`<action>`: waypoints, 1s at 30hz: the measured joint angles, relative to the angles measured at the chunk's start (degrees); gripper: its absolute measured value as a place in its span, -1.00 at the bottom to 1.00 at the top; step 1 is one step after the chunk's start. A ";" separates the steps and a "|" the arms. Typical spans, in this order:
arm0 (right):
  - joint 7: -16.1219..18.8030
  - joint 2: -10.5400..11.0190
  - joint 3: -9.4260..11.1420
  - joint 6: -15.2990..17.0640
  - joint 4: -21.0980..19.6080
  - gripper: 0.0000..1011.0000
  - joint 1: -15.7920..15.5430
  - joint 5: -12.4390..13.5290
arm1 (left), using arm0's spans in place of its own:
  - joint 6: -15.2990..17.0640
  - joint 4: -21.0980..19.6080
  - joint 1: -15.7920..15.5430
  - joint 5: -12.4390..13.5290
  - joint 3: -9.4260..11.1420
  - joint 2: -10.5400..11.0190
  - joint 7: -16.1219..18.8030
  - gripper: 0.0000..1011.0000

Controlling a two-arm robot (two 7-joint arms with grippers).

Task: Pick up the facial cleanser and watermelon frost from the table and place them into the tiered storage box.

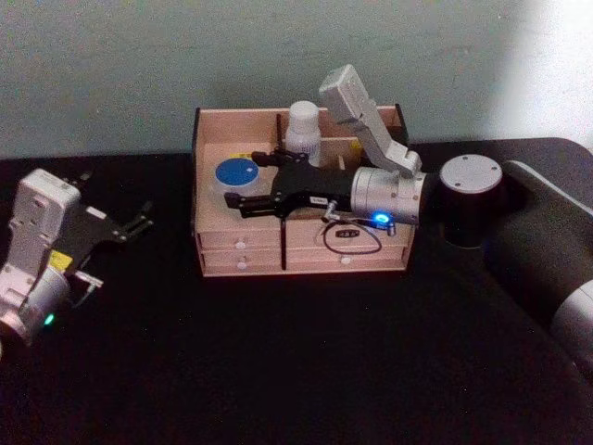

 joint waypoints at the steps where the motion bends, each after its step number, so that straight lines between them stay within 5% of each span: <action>1: 0.00 0.00 0.00 0.00 0.00 0.98 0.00 0.00 | 0.00 0.00 0.00 0.00 0.00 0.00 0.00 0.98; 10: -1.44 0.84 0.40 -0.30 -2.94 0.98 -1.20 -0.56 | 0.00 0.00 0.00 0.00 0.00 0.00 0.00 0.98; 17: -2.13 3.12 1.80 -0.59 -9.61 0.98 -3.74 0.21 | 0.00 0.00 0.00 0.00 0.00 0.00 0.00 0.98; 30: -1.78 11.94 3.70 1.65 -27.19 0.98 -12.81 4.88 | 0.00 0.00 0.00 0.00 0.00 0.00 0.00 0.98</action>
